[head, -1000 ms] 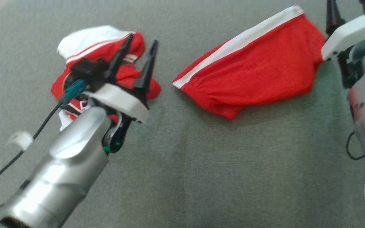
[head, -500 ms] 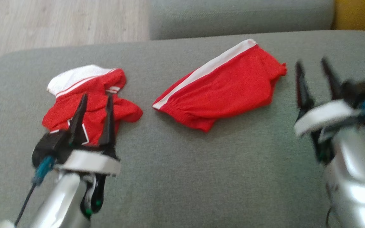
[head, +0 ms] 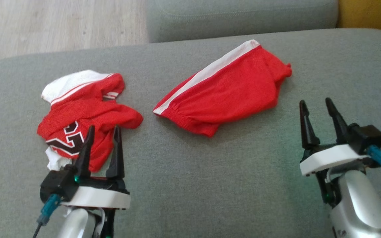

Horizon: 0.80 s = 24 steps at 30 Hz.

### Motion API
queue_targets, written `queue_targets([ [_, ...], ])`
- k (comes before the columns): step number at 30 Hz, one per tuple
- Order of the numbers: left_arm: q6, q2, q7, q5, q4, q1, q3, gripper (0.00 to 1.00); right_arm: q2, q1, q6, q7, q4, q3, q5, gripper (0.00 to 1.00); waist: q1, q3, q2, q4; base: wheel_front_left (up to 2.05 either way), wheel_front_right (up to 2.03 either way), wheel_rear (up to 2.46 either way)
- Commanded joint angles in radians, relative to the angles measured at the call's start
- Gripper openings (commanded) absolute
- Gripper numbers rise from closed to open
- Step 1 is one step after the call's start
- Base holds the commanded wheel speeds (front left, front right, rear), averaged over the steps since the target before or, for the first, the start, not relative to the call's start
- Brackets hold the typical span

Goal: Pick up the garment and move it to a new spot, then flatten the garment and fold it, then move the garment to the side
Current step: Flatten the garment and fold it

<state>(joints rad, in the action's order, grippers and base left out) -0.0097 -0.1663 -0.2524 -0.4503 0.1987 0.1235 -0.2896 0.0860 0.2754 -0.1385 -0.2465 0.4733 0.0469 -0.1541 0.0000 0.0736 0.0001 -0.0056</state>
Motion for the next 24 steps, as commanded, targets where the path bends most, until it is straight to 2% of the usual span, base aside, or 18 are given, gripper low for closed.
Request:
queue_targets([
  [1, -0.013, 0.006, -0.009, 0.021, -0.027, 0.052, 0.046, 1.0, 0.002, 0.049, 0.008, 0.009, -0.046, 0.005, 0.015, 1.0, 0.0, 0.027, -0.0001, 0.016, 0.0, 0.0, 0.0],
  [6, -0.045, 0.037, -0.009, 0.038, -0.017, 0.09, 0.062, 1.0, 0.025, 0.135, 0.008, 0.107, -0.044, -0.027, 0.034, 1.0, 0.0, 0.096, -0.0001, 0.057, 0.0, 0.0, 0.0],
  [11, -0.076, 0.063, -0.009, 0.043, -0.014, 0.136, 0.069, 1.0, 0.062, 0.268, 0.008, 0.215, 0.018, -0.069, 0.03, 1.0, 0.0, 0.145, -0.0001, 0.111, 0.0, 0.0, 0.0],
  [24, -0.111, 0.094, -0.009, 0.064, 0.02, 0.222, 0.051, 1.0, 0.179, 0.545, 0.008, 0.365, 0.408, -0.23, 0.097, 1.0, 0.0, 0.261, -0.0001, 0.233, 0.0, 0.0, 0.0],
])
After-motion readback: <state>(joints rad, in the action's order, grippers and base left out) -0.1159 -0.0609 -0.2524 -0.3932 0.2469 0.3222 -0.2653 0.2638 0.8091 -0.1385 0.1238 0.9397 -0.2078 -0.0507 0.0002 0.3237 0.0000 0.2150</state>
